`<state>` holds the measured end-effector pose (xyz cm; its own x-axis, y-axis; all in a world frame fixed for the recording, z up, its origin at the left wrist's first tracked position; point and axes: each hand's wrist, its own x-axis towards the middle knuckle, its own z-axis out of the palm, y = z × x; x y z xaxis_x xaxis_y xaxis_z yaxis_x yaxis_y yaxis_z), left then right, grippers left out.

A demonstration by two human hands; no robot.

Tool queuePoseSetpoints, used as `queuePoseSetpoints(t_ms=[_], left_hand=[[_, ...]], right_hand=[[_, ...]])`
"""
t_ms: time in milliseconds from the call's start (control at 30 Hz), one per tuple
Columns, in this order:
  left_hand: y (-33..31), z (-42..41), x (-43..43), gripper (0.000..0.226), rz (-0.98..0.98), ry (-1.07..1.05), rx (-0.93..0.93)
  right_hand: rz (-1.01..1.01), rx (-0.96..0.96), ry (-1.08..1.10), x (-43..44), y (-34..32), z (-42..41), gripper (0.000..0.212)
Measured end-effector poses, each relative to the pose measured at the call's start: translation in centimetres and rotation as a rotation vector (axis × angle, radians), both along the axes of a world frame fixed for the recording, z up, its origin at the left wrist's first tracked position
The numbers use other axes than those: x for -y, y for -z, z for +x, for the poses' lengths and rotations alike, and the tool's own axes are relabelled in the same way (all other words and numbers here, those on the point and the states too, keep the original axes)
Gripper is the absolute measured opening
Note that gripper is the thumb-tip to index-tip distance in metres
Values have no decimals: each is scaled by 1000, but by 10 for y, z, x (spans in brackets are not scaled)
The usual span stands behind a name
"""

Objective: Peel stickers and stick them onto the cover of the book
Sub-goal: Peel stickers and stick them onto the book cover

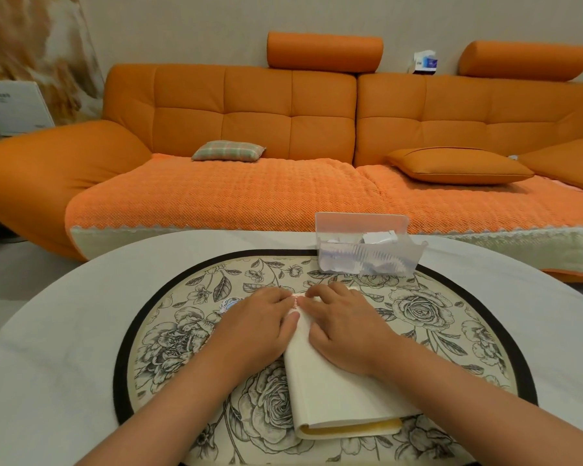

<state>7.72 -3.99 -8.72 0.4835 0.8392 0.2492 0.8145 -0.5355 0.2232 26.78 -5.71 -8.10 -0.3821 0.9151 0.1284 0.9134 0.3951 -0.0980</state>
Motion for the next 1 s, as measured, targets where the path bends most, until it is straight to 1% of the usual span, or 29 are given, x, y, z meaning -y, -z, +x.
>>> queuePoseSetpoints(t_ms=[67, 100, 133, 200, 267, 367, 433, 533, 633, 733, 800, 900, 1000], left_hand=[[-2, 3, -1, 60, -27, -27, -39], [-2, 4, -1, 57, -46, -41, -62], [-3, 4, -1, 61, -68, -61, -84], [-6, 4, 3, 76, -100, -110, -112], [-6, 4, 4, 75, -123, -138, -76], [-5, 8, 5, 75, -135, -108, -15], [-3, 11, 4, 78, -171, -88, 35], [-4, 7, 3, 79, -206, -71, 122], [-14, -7, 0, 69, -187, -95, 225], [-19, -32, -8, 57, -87, -157, 161], [-16, -51, -13, 52, -66, -191, 88], [-6, -74, -17, 50, -101, -213, 29], [1, -86, -18, 53, -127, -201, 68]], right_hand=[[-5, 7, 0, 4, -1, 0, 68], [-7, 14, -1, 6, -2, 1, 70], [-8, 24, -4, 7, -3, 1, 71], [-11, 46, -6, 10, -5, 1, 72], [-12, 64, 2, 10, -7, 1, 66], [-23, 71, 24, 8, -10, 3, 51], [-14, 82, 40, 7, -12, 4, 45], [12, 64, 60, 6, -16, 4, 43], [55, -29, 42, 4, -26, -3, 45], [110, -127, -9, 1, -39, -20, 40], [100, -140, -40, -3, -46, -37, 37], [64, -68, -90, -15, -47, -64, 37], [27, 26, -111, -30, -42, -86, 40]])
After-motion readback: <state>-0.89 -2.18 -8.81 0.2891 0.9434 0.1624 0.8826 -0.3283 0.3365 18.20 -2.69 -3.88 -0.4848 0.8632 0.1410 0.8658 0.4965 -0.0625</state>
